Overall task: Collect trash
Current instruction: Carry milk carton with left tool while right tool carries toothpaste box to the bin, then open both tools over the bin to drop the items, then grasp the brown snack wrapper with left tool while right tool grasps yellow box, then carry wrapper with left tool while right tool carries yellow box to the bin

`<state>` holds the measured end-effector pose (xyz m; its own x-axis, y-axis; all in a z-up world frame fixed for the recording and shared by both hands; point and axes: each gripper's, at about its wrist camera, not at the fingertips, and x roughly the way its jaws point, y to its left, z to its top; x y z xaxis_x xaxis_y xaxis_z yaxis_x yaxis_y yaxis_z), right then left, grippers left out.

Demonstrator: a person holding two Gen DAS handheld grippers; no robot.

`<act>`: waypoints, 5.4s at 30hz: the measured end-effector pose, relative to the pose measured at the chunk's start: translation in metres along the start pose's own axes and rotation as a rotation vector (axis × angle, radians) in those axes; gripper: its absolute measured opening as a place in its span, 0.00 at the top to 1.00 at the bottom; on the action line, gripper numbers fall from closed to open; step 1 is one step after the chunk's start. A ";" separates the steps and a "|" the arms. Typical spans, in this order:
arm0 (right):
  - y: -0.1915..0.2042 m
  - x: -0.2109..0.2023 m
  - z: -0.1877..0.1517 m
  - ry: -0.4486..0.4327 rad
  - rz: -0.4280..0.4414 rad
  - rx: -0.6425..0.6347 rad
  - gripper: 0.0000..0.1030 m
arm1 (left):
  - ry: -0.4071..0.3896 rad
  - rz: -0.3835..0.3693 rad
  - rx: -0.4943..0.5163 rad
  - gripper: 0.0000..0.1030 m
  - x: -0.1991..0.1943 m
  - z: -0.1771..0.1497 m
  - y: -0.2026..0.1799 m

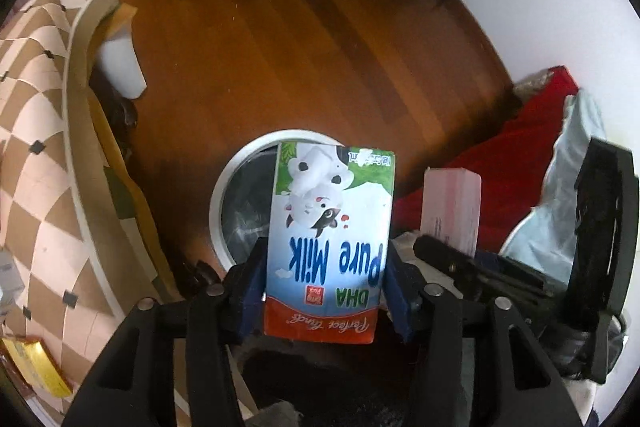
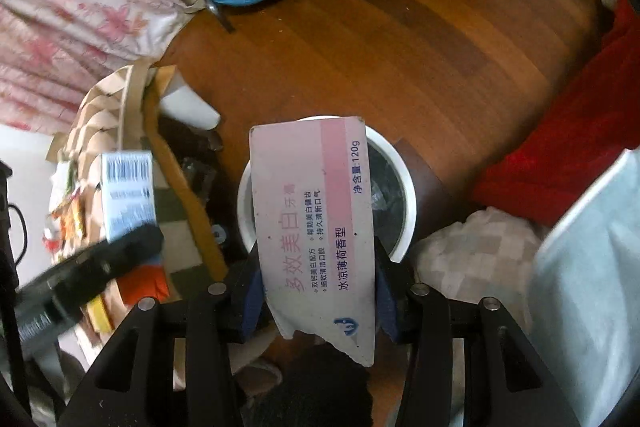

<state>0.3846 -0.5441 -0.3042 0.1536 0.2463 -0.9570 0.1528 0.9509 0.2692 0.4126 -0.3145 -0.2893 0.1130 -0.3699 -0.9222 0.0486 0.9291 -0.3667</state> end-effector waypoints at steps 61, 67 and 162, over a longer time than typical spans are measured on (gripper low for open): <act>0.423 0.078 -0.166 0.232 -0.163 -1.046 0.02 | -0.204 0.699 -0.595 0.05 -0.170 -0.268 0.306; 0.454 0.130 -0.187 0.302 -0.265 -1.256 0.05 | -0.158 0.657 -0.650 0.05 -0.154 -0.285 0.339; 0.001 0.010 0.053 0.012 0.016 0.008 0.24 | -0.155 0.080 -0.108 0.19 -0.023 0.006 0.000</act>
<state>0.4381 -0.5511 -0.3077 0.1440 0.2637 -0.9538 0.1578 0.9454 0.2852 0.4156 -0.3060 -0.2670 0.2640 -0.2828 -0.9221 -0.0724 0.9475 -0.3113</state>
